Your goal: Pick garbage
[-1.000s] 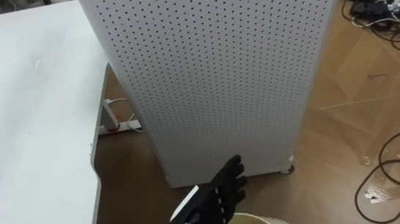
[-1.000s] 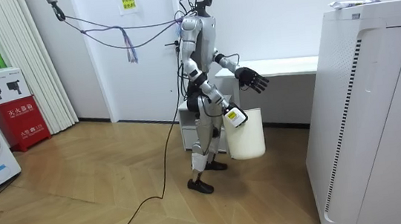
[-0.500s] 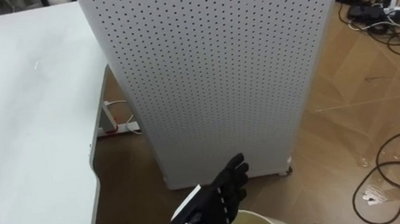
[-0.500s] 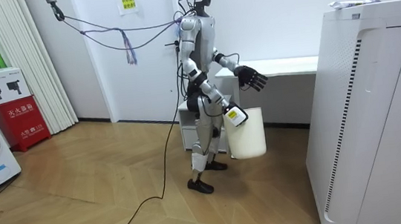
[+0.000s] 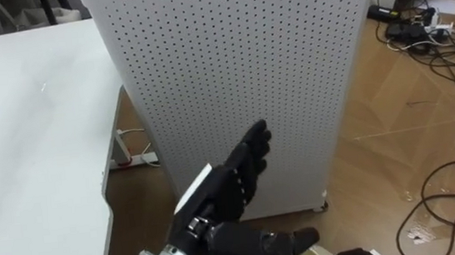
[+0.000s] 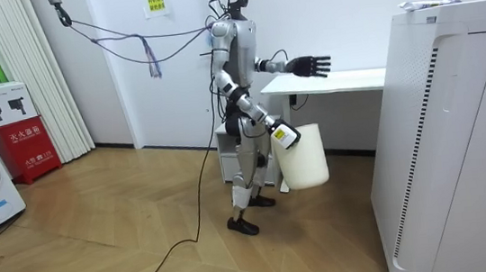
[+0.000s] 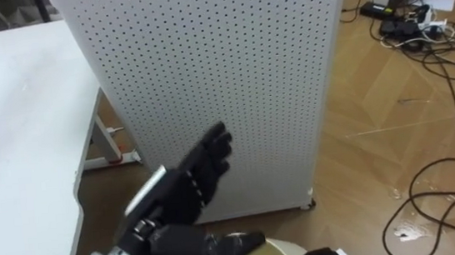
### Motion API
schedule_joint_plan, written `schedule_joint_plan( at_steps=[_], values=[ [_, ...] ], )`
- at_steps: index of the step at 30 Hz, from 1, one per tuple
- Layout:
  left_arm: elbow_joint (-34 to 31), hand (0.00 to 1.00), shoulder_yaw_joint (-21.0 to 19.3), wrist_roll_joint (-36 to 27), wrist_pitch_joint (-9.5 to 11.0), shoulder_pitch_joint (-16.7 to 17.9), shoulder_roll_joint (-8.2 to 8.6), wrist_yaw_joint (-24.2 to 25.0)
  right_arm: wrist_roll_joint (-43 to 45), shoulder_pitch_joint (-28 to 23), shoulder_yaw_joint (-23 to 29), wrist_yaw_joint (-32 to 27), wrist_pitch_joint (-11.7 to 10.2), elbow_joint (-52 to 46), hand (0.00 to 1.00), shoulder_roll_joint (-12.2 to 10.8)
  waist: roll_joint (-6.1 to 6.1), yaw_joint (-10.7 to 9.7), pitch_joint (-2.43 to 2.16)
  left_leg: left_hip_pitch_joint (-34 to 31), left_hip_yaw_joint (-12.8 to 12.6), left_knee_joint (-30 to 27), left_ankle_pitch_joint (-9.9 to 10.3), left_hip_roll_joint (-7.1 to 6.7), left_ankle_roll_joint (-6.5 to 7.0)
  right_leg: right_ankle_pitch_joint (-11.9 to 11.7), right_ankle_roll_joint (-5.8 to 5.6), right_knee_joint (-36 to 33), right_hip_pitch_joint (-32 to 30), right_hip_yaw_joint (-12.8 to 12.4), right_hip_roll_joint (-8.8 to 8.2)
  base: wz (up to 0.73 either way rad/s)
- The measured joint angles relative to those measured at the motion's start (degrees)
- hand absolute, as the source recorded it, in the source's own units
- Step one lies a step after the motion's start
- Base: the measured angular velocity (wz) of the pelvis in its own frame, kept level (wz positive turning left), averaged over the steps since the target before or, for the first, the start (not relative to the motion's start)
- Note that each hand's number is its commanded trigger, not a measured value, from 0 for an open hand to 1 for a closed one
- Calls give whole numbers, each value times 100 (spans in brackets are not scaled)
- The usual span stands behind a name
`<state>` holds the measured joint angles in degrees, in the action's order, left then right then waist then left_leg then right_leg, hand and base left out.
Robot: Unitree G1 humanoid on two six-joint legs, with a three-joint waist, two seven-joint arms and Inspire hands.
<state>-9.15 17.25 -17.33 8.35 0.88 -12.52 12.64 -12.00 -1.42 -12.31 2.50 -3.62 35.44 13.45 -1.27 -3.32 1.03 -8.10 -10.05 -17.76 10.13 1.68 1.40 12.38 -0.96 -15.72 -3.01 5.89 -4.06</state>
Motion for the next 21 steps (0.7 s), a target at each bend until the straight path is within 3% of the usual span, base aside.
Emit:
schedule_joint_plan(
  at_steps=[3, 13, 21],
  values=[
    [-122, 0, -363, 354, 104, -2, 69, -357, 12, -11, 44, -60, -13, -141, 100, 6, 37, 73, -3, 114, -70, 41, 10, 38, -18, -3, 23, -19, -34, -199, 54, -42],
    [-178, 0, -634, 533, 542, -8, 29, -1147, -21, -162, 114, -116, -71, -341, 100, 22, 63, 102, -33, 241, -99, 156, 7, 21, -27, -121, 4, -21, -121, -603, 127, -24],
    [-440, 0, -1125, 1692, 679, -14, 37, -1704, -113, -369, 345, -96, -71, -341, 100, -5, 38, 238, -49, 369, -215, 181, 48, -3, -12, -134, -14, -160, -192, -725, 138, -17]
  ],
)
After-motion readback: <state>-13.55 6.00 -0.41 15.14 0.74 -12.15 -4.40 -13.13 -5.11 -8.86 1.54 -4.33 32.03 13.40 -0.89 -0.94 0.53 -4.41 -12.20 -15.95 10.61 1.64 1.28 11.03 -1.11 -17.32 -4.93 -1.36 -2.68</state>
